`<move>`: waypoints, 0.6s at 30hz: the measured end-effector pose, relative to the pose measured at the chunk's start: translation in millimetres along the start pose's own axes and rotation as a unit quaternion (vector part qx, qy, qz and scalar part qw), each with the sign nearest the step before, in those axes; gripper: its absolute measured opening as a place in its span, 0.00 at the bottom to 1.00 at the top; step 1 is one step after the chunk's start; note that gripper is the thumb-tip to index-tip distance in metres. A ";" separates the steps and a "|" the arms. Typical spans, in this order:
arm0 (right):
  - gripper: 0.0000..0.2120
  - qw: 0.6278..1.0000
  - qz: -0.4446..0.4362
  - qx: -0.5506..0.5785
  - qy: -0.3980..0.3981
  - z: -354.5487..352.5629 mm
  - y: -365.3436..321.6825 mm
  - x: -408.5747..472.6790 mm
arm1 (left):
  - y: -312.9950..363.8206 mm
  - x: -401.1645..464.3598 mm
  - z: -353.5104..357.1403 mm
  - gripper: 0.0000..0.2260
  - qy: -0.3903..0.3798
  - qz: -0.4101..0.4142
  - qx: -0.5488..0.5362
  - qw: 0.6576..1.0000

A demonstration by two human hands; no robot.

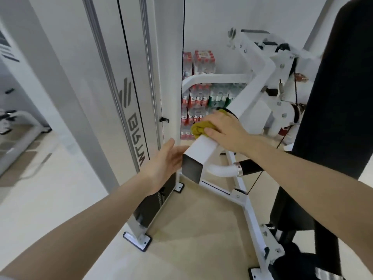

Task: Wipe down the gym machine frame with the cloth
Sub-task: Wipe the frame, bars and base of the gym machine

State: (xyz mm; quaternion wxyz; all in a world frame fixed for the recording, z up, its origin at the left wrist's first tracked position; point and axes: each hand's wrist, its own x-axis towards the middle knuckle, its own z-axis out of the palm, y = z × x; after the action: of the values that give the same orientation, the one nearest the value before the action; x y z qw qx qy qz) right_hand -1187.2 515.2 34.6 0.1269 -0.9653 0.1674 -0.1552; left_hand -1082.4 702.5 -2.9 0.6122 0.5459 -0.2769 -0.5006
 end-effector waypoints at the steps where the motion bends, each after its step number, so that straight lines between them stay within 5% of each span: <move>1: 0.27 0.999 -0.038 0.009 -0.012 3.8 -12.3 -13.3 | -0.1 -1.6 2.1 0.23 0.002 0.007 -0.002 1.000; 6: 0.29 0.968 -0.193 0.098 -0.127 -1.0 -35.3 -56.0 | 12.7 -2.9 8.8 0.20 0.038 0.002 -0.046 0.998; 11: 0.07 0.972 -0.011 0.219 -0.086 -13.6 0.6 -21.9 | 17.7 2.2 15.3 0.17 0.120 0.001 0.045 0.992; 13: 0.09 0.970 0.051 0.235 -0.045 -20.0 11.6 -18.9 | 19.5 2.8 14.0 0.20 0.128 -0.005 0.060 0.990; 18: 0.10 0.983 -0.033 0.154 -0.089 1.6 -29.9 -46.2 | 25.6 12.1 11.2 0.08 0.079 -0.009 0.152 0.985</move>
State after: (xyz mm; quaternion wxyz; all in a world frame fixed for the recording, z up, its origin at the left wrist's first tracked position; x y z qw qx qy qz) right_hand -1219.6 559.5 30.1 0.2832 -0.9492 0.0974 -0.0965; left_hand -1080.2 684.6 21.6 0.5375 0.6727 -0.2952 -0.4140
